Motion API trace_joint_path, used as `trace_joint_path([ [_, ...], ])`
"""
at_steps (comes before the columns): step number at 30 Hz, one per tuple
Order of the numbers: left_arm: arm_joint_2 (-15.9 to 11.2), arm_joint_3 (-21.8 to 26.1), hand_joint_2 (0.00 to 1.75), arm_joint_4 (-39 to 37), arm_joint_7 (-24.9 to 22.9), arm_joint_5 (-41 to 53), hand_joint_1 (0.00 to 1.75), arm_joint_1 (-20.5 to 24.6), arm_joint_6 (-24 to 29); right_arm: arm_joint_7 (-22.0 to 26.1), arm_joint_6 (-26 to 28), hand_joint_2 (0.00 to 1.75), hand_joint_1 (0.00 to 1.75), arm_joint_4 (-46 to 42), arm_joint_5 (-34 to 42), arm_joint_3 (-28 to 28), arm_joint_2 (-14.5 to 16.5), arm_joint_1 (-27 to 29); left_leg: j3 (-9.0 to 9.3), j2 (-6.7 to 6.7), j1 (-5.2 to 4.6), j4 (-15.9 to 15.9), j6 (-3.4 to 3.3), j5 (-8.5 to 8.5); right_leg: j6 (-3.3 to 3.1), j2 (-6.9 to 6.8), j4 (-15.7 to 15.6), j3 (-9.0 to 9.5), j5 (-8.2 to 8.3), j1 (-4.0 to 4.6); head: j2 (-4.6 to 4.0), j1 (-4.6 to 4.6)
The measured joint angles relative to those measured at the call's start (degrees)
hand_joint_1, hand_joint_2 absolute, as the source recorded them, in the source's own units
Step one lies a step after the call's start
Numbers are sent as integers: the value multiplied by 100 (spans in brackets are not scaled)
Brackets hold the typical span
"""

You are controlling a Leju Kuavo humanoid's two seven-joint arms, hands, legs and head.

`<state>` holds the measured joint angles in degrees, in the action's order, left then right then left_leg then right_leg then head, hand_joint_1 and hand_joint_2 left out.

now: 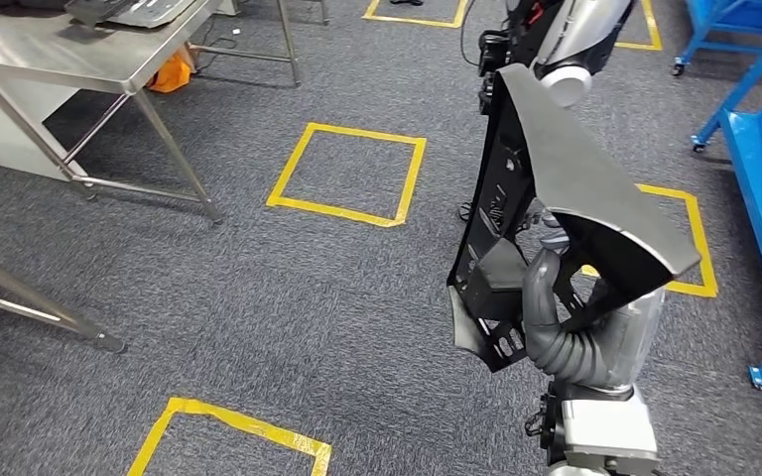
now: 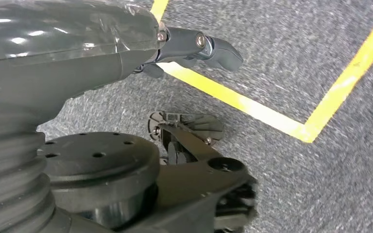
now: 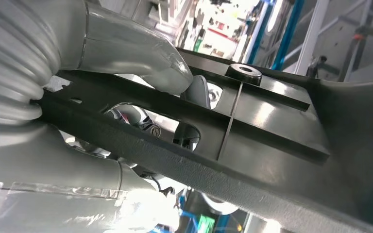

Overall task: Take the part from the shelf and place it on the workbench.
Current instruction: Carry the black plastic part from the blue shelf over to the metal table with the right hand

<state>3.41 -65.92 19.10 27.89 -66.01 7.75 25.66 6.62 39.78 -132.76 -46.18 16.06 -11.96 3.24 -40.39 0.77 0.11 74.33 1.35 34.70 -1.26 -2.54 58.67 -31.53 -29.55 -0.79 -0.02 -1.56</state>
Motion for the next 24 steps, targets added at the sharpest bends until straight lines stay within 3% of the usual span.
trace_joint_path([
  [2,0,1,175,0,0,0,0,-3,3,0,1,175,175,0,0,0,5,-1,320,-88,-10,-644,-40,-373,15,-99,-1,36,-26,3,0,0],
  [4,0,1,175,1,0,0,0,7,10,0,1,175,175,0,0,0,9,-5,667,-281,-58,-1373,-101,-638,46,-184,-7,78,-56,10,0,2],
  [6,0,1,175,1,0,-1,0,12,14,0,1,175,175,0,0,-1,11,-11,742,-346,-113,-1597,-148,-665,92,-253,-21,99,-73,11,0,7],
  [8,-1,1,175,1,0,-2,0,6,16,0,1,175,175,0,1,-2,11,-16,753,-249,-110,-1649,-194,-694,152,-297,-25,134,-102,2,0,9],
  [10,-2,2,175,0,0,-5,0,10,17,2,1,175,175,0,4,-2,13,-21,806,-161,-74,-1731,-256,-731,196,-128,190,86,-269,-9,0,19],
  [11,-2,2,175,0,0,-7,0,13,17,2,2,175,175,0,7,-3,13,-21,829,-117,-58,-1760,-281,-745,208,9,468,-31,-431,-19,0,31],
  [13,-2,2,175,1,0,-10,0,18,16,3,2,175,175,0,14,-4,14,-15,833,-22,-62,-1761,-312,-746,218,193,1228,-417,-760,-17,0,61],
  [14,-2,2,175,1,0,-10,0,15,16,2,2,175,175,0,16,-4,14,-10,833,35,-64,-1753,-316,-741,222,216,1494,-571,-818,-16,0,71],
  [15,-2,2,175,2,-1,-11,0,13,15,2,2,175,175,0,17,-4,14,-8,834,97,-65,-1741,-317,-735,223,225,1562,-636,-757,-15,0,78],
  [16,-2,2,175,2,-1,-13,0,12,15,2,2,175,175,0,17,-4,14,-9,837,161,-63,-1724,-312,-726,219,236,1394,-590,-587,-16,0,80],
  [17,-2,2,175,2,-1,-13,0,12,15,2,2,175,175,0,16,-4,14,-11,840,226,-58,-1700,-301,-711,212,276,1037,-451,-343,-22,0,83],
  [19,-2,2,175,2,-1,-14,0,14,15,2,2,175,175,1,14,-4,14,-16,809,343,-55,-1627,-257,-673,201,491,336,-173,-28,-42,0,89],
  [21,-2,2,175,2,-1,-16,0,10,15,0,1,175,175,1,13,-4,14,-18,752,431,-44,-1579,-199,-661,187,615,94,-96,15,-41,0,93],
  [23,-3,2,175,2,-1,-17,0,-1,15,-1,0,175,175,0,11,-4,14,-21,727,502,-27,-1570,-140,-664,141,515,65,-95,39,-31,0,96],
  [24,-4,2,175,2,-1,-17,0,-5,15,-1,0,175,175,0,11,-4,14,-23,712,468,-31,-1520,-110,-624,107,459,41,-79,49,-35,0,87],
])
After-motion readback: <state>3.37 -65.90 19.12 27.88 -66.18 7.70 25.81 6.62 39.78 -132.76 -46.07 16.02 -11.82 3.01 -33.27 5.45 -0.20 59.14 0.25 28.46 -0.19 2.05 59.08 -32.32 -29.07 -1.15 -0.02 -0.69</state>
